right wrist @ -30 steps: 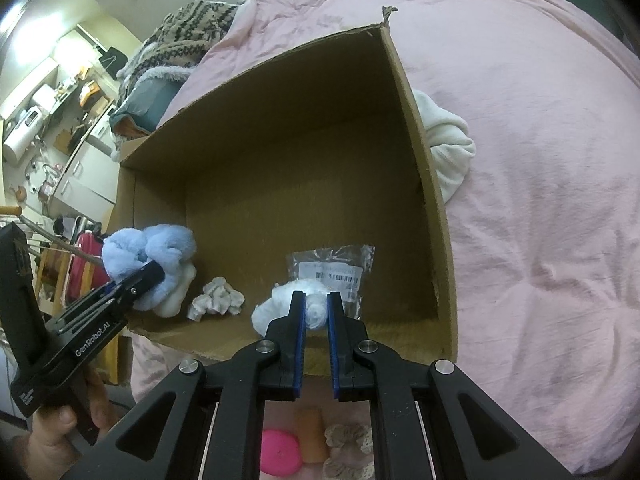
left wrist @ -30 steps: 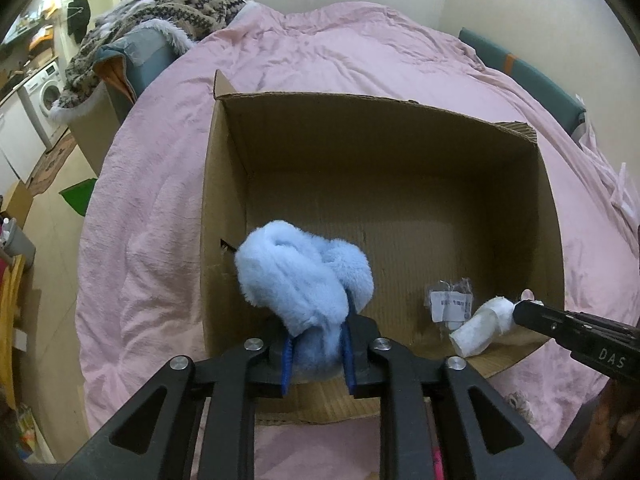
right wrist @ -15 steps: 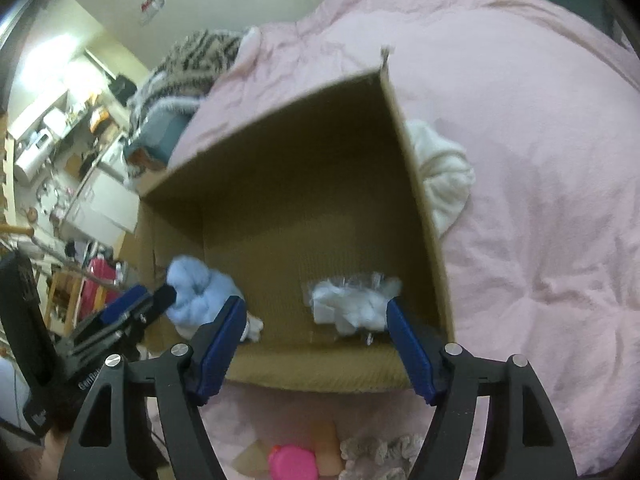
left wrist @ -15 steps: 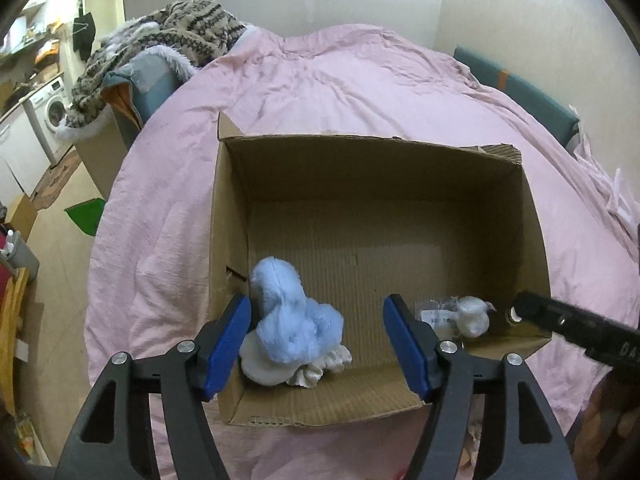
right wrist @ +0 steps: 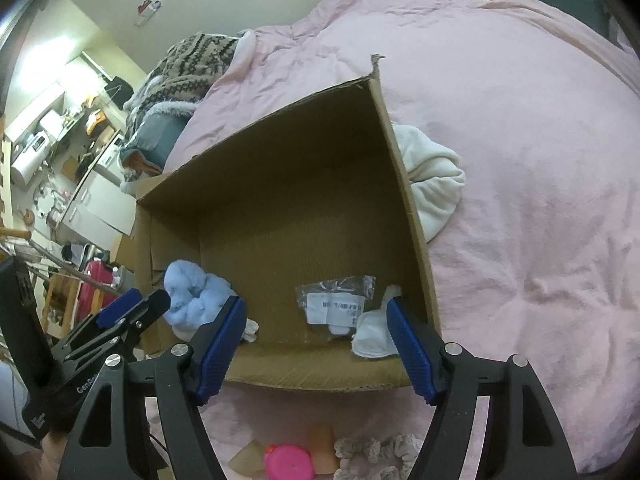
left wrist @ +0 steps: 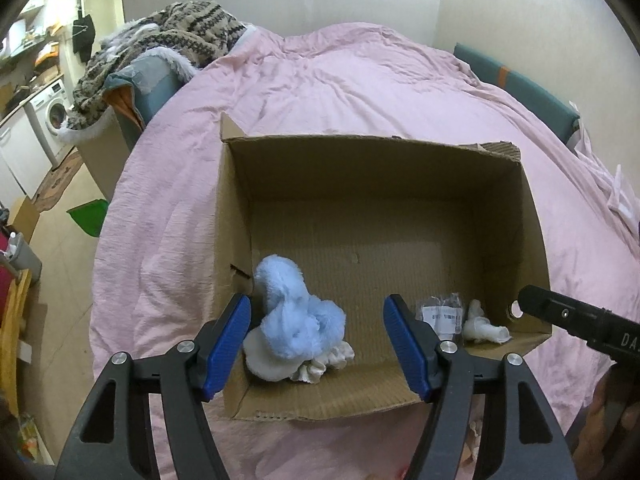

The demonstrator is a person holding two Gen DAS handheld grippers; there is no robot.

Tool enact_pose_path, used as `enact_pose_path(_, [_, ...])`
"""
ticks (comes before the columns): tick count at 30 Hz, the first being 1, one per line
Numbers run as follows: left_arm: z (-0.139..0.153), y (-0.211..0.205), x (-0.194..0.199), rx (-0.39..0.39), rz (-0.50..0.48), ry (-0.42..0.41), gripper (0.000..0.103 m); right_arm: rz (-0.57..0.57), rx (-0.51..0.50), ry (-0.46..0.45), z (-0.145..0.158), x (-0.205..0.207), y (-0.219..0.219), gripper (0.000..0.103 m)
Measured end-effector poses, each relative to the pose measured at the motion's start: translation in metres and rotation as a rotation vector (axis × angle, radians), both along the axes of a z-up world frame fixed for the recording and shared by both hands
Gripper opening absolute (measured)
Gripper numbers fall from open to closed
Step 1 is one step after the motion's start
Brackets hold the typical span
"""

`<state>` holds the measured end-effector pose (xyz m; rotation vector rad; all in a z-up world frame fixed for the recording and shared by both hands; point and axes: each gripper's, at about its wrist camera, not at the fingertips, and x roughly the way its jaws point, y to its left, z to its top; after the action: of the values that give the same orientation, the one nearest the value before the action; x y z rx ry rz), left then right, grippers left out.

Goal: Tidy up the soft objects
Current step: 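Grasp the tan sponge with the left tool while the right tool approaches the grey scrunchie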

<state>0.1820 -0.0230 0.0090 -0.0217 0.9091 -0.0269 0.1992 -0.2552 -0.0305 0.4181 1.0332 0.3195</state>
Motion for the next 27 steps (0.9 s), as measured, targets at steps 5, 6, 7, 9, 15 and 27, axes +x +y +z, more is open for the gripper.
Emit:
enact_pose_path(5, [0.009,0.009,-0.012,0.001,0.013,-0.014,0.066,-0.021,0.016,0.007,0.002,-0.005,-0.008,0.077])
enact_pose_path(6, [0.011,0.011,-0.015,0.000,0.015,-0.016,0.066,-0.024,0.017,0.009,0.002,-0.007,-0.009,0.077])
enact_pose_path(7, [0.013,0.012,-0.020,-0.002,0.016,-0.020,0.066,-0.027,0.020,0.011,0.002,-0.009,-0.010,0.077])
enact_pose_path(9, [0.016,0.014,-0.026,0.000,0.015,-0.027,0.066,-0.032,0.024,0.012,0.004,-0.013,-0.013,0.077])
enact_pose_path(15, [0.019,0.017,-0.046,-0.009,0.015,-0.019,0.066,-0.027,0.021,0.003,0.011,-0.032,-0.018,0.077])
enact_pose_path(27, [0.004,0.011,-0.078,-0.046,-0.031,0.089,0.066,-0.053,-0.019,0.108,-0.004,-0.062,-0.030,0.077])
